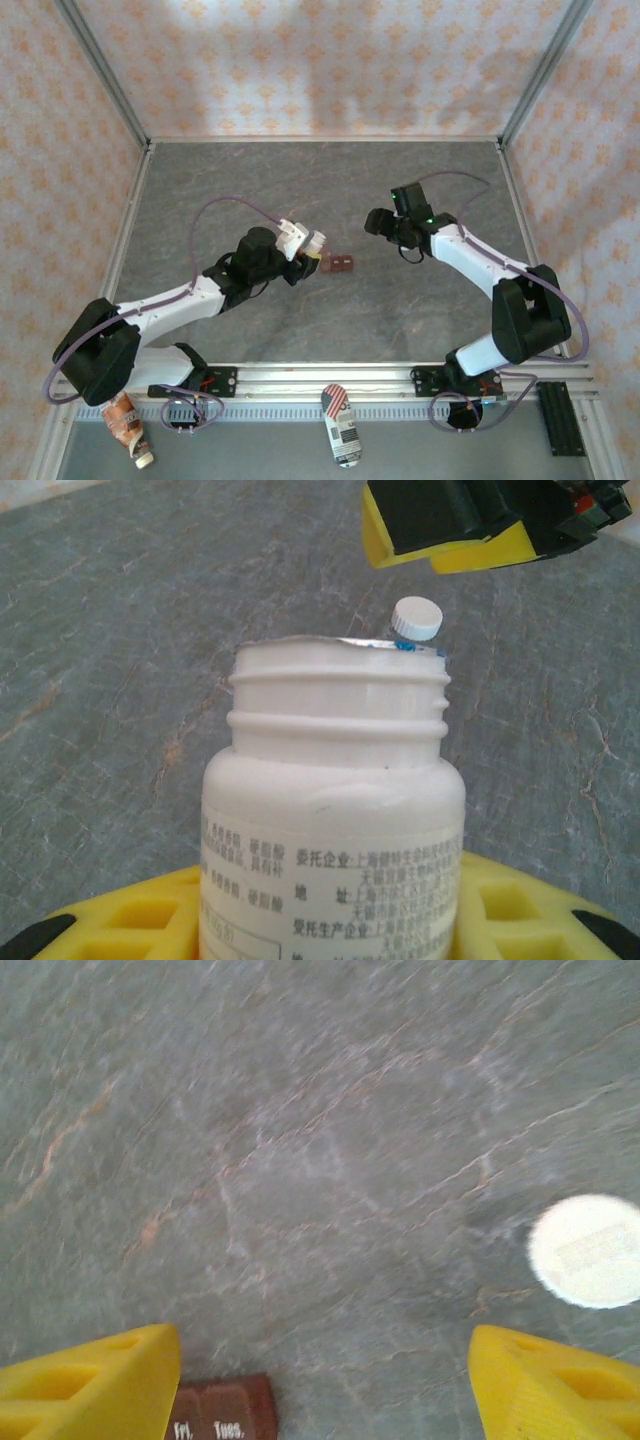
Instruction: Sort the pills into containers
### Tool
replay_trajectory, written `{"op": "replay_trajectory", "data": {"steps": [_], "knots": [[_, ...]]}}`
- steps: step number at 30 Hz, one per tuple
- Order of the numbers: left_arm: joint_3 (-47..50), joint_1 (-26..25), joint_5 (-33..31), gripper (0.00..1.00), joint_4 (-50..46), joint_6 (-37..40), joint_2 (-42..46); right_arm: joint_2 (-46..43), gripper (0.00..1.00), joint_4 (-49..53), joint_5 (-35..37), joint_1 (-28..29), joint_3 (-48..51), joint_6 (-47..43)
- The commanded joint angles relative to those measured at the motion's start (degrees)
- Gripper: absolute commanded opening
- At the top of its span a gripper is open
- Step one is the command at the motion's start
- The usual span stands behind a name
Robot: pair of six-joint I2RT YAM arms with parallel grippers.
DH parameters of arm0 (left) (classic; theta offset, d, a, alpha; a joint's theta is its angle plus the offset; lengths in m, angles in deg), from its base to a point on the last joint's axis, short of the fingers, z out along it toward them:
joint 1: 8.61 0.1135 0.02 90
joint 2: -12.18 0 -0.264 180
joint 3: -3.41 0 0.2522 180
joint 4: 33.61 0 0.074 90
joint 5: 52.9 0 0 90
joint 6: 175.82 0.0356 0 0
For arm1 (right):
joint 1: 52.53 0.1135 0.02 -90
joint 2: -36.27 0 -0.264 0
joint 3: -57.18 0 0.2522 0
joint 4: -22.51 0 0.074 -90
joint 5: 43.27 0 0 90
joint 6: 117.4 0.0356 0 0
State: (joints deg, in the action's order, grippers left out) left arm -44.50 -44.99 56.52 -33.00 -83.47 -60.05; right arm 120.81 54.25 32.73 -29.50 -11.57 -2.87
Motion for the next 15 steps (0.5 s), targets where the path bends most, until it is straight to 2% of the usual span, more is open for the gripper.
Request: {"op": "replay_trajectory", "data": {"steps": [1,4,15], "knots": [[-2.15,-0.09,-0.02,0.00,-2.72,-0.62,-1.32,0.34,0.74,-1.54,-2.30,2.48,1.63,-2.67],[-1.67,-0.18,1.23,0.00,-2.28,0.16,-1.78,1.14,0.72,-1.60,-3.33,4.22,1.63,-4.65],[-2.68,-0.26,-0.62,0.00,-6.93,0.13,-4.06,5.66,0.70,-0.66,-2.24,8.42,0.95,-6.67]]}}
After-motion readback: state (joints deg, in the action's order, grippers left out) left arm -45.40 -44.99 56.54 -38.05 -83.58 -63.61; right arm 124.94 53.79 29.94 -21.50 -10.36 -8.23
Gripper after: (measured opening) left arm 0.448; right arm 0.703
